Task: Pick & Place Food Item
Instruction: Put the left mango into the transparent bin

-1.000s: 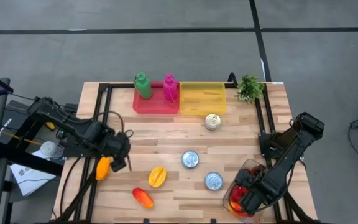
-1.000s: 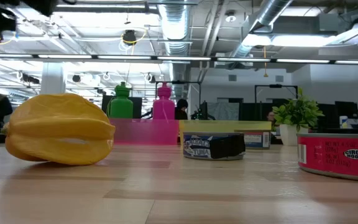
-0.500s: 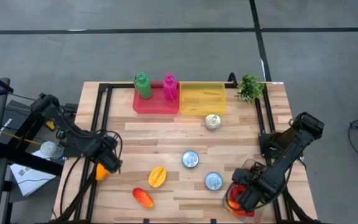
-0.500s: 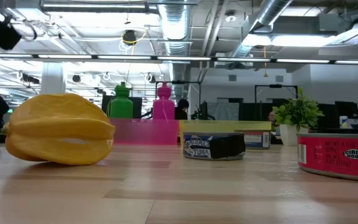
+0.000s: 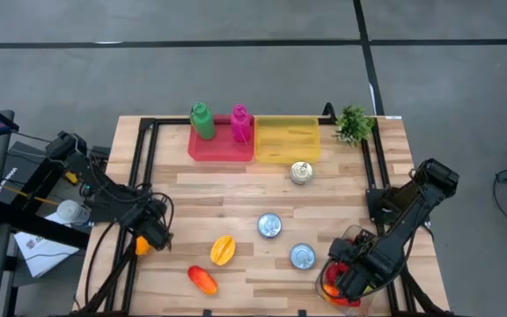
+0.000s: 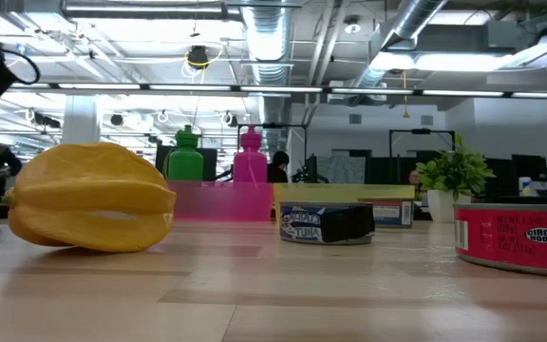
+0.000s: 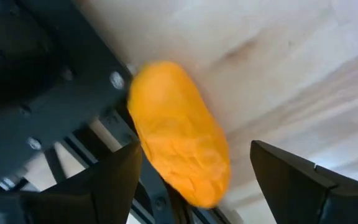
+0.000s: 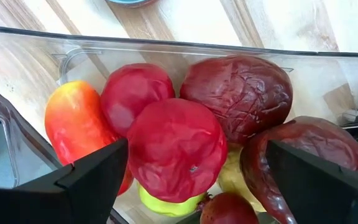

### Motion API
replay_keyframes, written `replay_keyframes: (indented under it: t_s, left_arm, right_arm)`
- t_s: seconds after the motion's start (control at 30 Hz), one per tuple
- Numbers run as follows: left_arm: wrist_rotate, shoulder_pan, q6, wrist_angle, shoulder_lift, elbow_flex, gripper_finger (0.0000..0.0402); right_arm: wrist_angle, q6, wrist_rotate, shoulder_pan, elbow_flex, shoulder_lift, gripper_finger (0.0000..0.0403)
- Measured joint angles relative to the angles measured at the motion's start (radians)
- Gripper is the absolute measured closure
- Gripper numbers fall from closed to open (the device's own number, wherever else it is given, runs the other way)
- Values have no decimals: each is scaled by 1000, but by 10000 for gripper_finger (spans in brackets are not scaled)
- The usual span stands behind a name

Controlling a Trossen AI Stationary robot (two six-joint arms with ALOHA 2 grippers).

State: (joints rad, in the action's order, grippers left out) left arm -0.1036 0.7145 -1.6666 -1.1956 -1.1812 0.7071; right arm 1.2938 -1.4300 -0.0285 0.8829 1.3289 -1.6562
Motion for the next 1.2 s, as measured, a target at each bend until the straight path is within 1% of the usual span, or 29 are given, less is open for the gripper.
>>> replay_keyframes:
  t_s: [0.1, 0.2, 0.3, 0.43, 0.57, 0.7, 0.9, 1.0, 1.1, 1.2]
  left_arm:
    - [-26, 27, -97, 67, -2, -10, 112]
    - [-25, 74, -220, 135, -8, -21, 113]
    - [-26, 109, -327, 109, -13, -23, 116]
    - [-25, 157, -434, 69, -1, -23, 125]
    - [-18, 175, -436, 78, -8, -23, 133]
    - [-4, 175, -435, 109, -23, -48, 136]
    - [-8, 173, -456, 323, -22, -174, 127]
    - [-1, 163, -468, 405, -23, -211, 121]
    - [0, 152, -469, 416, -23, -216, 120]
    - [0, 142, -469, 419, -23, -216, 130]
  right_arm:
    - [0, -1, 1, 0, 0, 0, 27]
    - [-5, -2, 1, 0, 0, 0, 27]
    - [-8, 3, 1, 0, 0, 0, 27]
    - [-8, 65, 1, 0, 0, 0, 27]
    - [-5, 124, -1, 0, 0, 0, 27]
    - [4, 129, -1, -3, 0, 0, 27]
    - [4, 105, -1, 2, 0, 0, 27]
    - [4, 105, -1, 8, 0, 0, 27]
    - [4, 102, 0, 7, 0, 0, 27]
    - [3, 95, -1, 7, 0, 0, 27]
